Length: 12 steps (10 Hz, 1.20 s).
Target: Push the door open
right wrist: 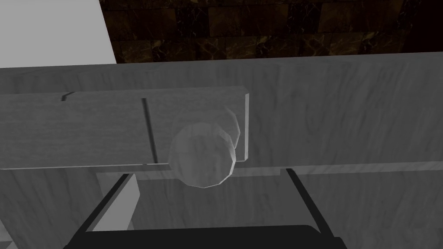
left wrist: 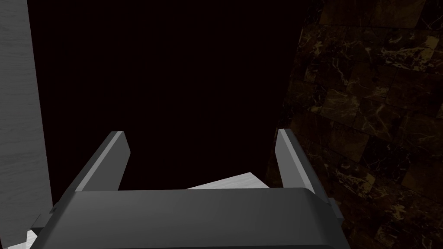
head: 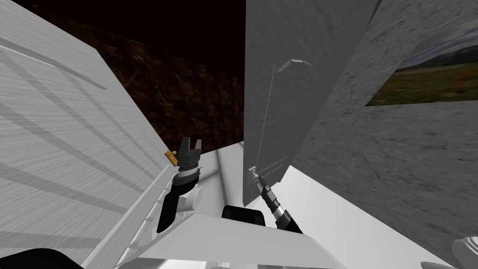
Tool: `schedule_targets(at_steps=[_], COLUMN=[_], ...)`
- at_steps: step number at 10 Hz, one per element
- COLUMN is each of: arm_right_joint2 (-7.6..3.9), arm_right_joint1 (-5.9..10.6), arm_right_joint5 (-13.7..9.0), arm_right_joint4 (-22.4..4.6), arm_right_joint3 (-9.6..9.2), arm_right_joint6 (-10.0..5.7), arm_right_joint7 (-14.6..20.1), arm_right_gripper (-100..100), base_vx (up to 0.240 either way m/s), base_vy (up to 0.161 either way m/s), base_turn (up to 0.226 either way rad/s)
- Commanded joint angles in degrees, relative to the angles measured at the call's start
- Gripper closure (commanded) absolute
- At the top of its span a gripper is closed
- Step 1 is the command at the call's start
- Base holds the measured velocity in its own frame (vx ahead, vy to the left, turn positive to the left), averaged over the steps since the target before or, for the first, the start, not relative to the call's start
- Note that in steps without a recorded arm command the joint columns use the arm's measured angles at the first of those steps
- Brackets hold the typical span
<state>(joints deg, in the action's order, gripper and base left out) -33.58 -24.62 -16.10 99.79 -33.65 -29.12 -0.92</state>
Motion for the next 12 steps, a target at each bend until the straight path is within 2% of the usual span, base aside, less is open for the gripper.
schedule_targets(at_steps=[1, 2, 3, 4, 9, 10, 12], arm_right_joint2=[0.52, 0.81, 0.59, 0.59, 0.59, 1.44, 2.18], arm_right_joint1=[0.51, 0.84, 0.62, 0.62, 0.62, 1.42, 2.14], arm_right_joint5=[-0.03, -0.06, -0.04, -0.04, -0.04, -0.04, -0.05], arm_right_joint4=[-0.29, -0.47, -0.38, -0.38, -0.38, -1.5, -2.27], arm_right_joint3=[0.34, 0.54, 0.41, 0.41, 0.41, 1.54, 2.51], arm_right_joint6=[0.57, 0.89, 0.56, 0.56, 0.56, 1.29, 1.72], arm_right_joint7=[0.08, 0.13, 0.12, 0.12, 0.12, 0.02, -0.03], arm_right_gripper=[-100, -100, -100, 100, 100, 100, 100], base_vx=[0.198, 0.146, 0.054, 0.0, -0.011, 0.056, 0.102], base_vy=[0.114, 0.107, 0.044, 0.0, -0.008, 0.082, 0.14], base_turn=[0.038, 0.007, -0.004, 0.0, 0.001, -0.039, -0.047])
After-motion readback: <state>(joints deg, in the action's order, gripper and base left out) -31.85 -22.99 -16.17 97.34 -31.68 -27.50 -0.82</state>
